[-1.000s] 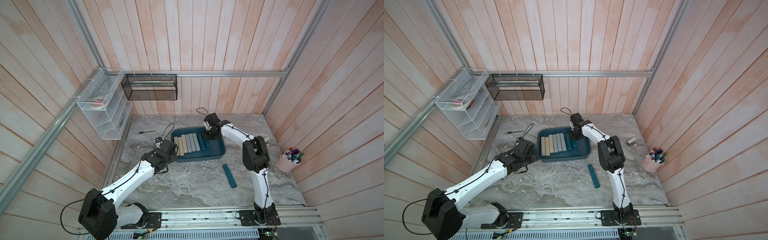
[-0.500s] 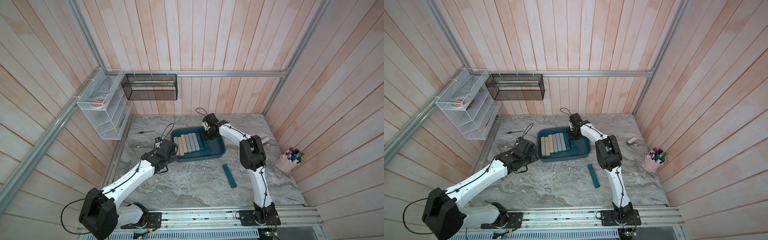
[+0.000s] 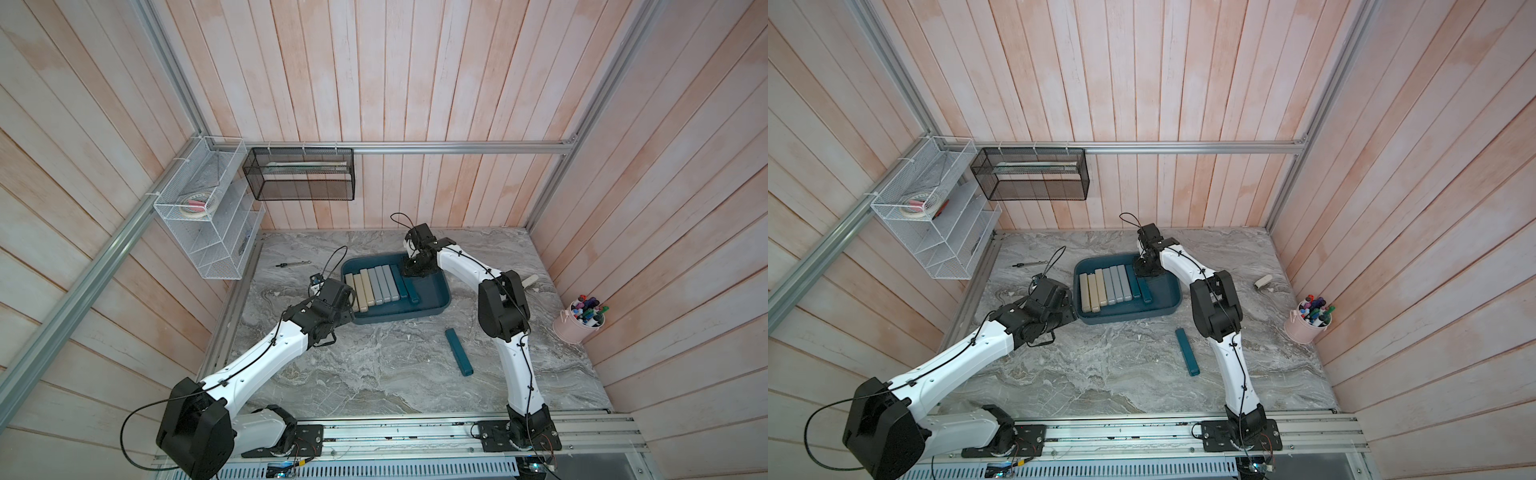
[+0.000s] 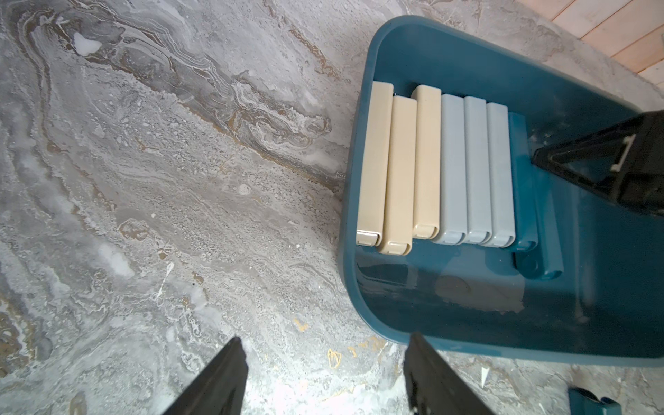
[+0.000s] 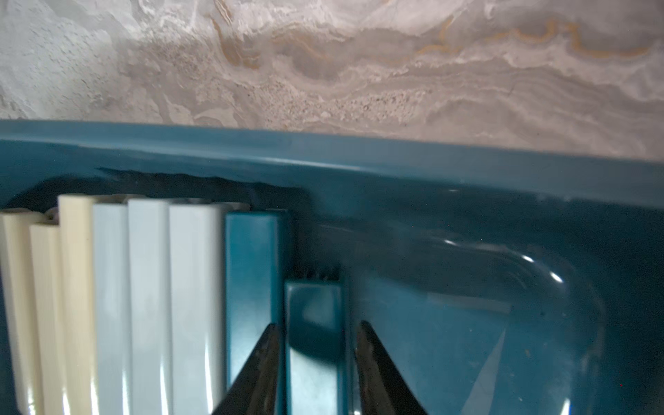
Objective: Put the pruning pliers into the storage box
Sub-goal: Place the pruning pliers in the storage box, then pick up the pruning pliers from the center of the board.
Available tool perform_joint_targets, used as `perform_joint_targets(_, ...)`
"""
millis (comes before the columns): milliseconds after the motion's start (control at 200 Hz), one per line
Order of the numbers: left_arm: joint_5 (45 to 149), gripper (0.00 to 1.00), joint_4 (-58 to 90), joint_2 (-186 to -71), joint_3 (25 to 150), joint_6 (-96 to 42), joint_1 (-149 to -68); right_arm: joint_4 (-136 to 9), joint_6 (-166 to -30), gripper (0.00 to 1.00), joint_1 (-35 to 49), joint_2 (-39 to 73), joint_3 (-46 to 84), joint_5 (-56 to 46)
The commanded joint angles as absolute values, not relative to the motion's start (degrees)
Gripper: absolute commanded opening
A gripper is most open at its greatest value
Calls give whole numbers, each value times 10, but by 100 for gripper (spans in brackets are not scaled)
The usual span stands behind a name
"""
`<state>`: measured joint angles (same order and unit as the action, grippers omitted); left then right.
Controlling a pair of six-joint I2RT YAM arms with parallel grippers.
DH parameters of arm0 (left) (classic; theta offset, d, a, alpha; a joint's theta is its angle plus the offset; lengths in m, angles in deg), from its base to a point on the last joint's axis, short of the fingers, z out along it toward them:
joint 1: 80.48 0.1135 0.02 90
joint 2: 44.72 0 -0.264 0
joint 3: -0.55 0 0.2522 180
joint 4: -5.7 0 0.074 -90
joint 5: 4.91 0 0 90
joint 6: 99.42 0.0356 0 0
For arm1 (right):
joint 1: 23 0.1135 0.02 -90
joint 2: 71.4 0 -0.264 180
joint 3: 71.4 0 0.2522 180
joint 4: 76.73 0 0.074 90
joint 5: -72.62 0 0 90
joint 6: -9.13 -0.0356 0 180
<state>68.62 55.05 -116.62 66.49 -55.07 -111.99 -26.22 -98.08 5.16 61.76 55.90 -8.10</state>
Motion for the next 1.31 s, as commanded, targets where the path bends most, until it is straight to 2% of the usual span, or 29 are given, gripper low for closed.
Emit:
perform_joint_targets(0,692,73,550,-1155,671,-541,-1117,-242,-985,39,57,595,579,-89)
perform_joint_targets(175,706,73,533,-1145,661,-537,-1117,-220,-978,39,60,555,576,-116)
perform_joint_targets(365,726,73,503,-1141,652,-535,-1117,-204,-971,42,61,471,515,-174)
perform_joint_targets(665,732,73,476,-1139,650,-518,-1117,-233,-1037,52,65,235,221,-239)
perform_joint_targets(885,735,73,472,-1143,652,-513,-1117,-190,-1116,57,118,160,78,-334)
perform_joint_targets(1090,736,73,495,-1148,666,-505,-1118,-250,-1171,58,133,75,-74,-267)
perform_joint_targets(1300,735,73,484,-1148,650,-517,-1118,-281,-1185,59,140,72,-147,-253)
